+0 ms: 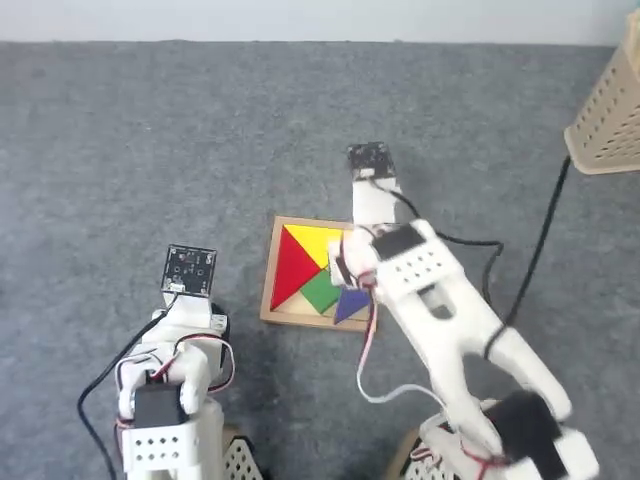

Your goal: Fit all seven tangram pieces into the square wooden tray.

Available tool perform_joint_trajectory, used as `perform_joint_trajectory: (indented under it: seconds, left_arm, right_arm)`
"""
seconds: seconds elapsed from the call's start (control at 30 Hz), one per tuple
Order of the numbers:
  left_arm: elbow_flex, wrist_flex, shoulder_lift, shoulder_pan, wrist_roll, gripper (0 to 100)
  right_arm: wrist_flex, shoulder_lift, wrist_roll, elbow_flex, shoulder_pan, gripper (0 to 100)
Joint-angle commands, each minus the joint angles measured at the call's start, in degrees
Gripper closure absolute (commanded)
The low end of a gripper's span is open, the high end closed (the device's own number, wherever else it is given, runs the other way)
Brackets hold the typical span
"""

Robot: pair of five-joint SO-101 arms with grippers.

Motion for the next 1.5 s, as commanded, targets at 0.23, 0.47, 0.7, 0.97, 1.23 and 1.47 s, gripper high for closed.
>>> perform_joint_trajectory:
  seconds: [0.23, 0.47, 0.7, 0.97, 1.23, 1.47]
  left_arm:
    - [-0.57, 0.00, -1.23, 0.09, 0.44, 93]
    - [-0.57, 0.00, -1.23, 0.09, 0.44, 93]
    - [-0.57, 0.00, -1.23, 0.09, 0.44, 93]
    - [-0.57, 0.00, -1.23, 0.09, 0.44, 93]
    - [-0.57, 0.00, -1.23, 0.09, 0.44, 93]
    - [-0.57, 0.00, -1.23, 0.09, 0.44, 93]
  right_arm:
    - [-11.21, -2.77, 13.63, 5.10, -6.46, 99.2]
    - [-11.12, 5.85, 13.89, 1.05, -3.21, 99.2]
    - [-11.56, 6.81, 13.80, 0.18, 0.48, 99.2]
    - [-11.03, -0.48, 13.36, 0.18, 0.75, 99.2]
    - [-8.48, -7.69, 20.48, 8.00, 2.15, 99.2]
    - [-0.22, -7.60, 23.56, 8.26, 1.98, 99.2]
